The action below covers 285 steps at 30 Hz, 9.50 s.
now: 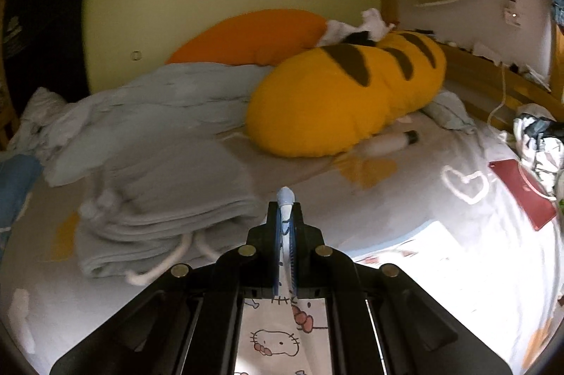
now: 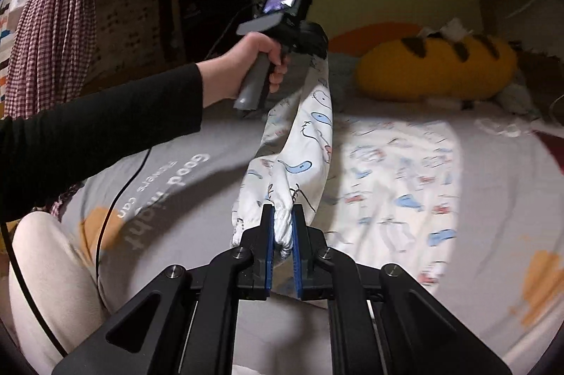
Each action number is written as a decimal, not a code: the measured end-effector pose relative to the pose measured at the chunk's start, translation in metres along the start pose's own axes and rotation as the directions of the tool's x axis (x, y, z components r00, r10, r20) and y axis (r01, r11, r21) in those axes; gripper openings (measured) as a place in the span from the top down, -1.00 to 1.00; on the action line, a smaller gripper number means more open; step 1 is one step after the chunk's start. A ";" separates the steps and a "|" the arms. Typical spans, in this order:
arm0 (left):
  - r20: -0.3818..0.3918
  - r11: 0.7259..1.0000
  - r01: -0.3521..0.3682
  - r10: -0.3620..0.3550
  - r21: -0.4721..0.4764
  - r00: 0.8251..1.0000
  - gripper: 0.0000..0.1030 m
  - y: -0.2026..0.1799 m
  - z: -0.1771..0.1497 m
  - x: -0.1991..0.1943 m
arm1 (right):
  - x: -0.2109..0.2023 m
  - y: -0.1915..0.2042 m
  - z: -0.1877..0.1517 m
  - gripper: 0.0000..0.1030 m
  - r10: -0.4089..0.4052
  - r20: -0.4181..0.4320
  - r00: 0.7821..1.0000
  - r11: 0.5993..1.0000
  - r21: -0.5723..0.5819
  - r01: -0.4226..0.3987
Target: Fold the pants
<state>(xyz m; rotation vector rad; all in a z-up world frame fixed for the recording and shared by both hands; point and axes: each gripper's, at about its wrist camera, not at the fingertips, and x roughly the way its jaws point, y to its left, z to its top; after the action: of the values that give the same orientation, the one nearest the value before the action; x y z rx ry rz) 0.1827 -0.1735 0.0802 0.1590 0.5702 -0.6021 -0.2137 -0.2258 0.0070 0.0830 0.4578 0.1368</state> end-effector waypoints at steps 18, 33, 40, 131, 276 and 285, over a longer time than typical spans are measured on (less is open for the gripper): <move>-0.079 0.984 0.123 -0.114 0.131 0.990 0.92 -0.159 -0.005 0.067 | -0.041 -0.039 -0.023 0.84 -0.137 0.022 0.990 0.989 0.054 0.136; -0.183 0.981 0.140 -0.114 0.135 0.976 0.88 -0.188 -0.023 0.114 | -0.028 -0.060 -0.032 0.84 -0.138 -0.047 0.989 0.984 0.108 0.143; -0.194 0.980 0.116 -0.084 0.159 0.977 0.87 -0.195 -0.026 0.124 | -0.023 -0.058 -0.037 0.84 -0.153 -0.068 0.986 0.983 0.094 0.159; -0.201 0.991 0.036 -0.062 -0.130 0.978 0.37 -0.039 -0.193 -0.069 | 0.104 -0.192 0.064 0.56 -0.191 -0.377 0.906 0.940 0.196 0.280; 0.083 0.957 -0.034 0.061 -0.288 0.995 -0.45 0.054 -0.083 0.024 | 0.246 -0.292 0.146 0.98 -0.243 -0.276 0.930 0.965 0.024 0.260; -0.061 0.930 0.081 -0.109 -0.358 0.992 -0.45 0.065 -0.093 0.051 | 0.241 -0.305 0.138 -0.15 -0.117 -0.326 0.938 0.979 0.123 0.164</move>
<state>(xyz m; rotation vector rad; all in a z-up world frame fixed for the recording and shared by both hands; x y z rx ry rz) 0.2120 -0.1171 -0.0274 -0.1884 0.7587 -0.5784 0.0960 -0.4972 -0.0083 0.1755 0.7943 -0.0271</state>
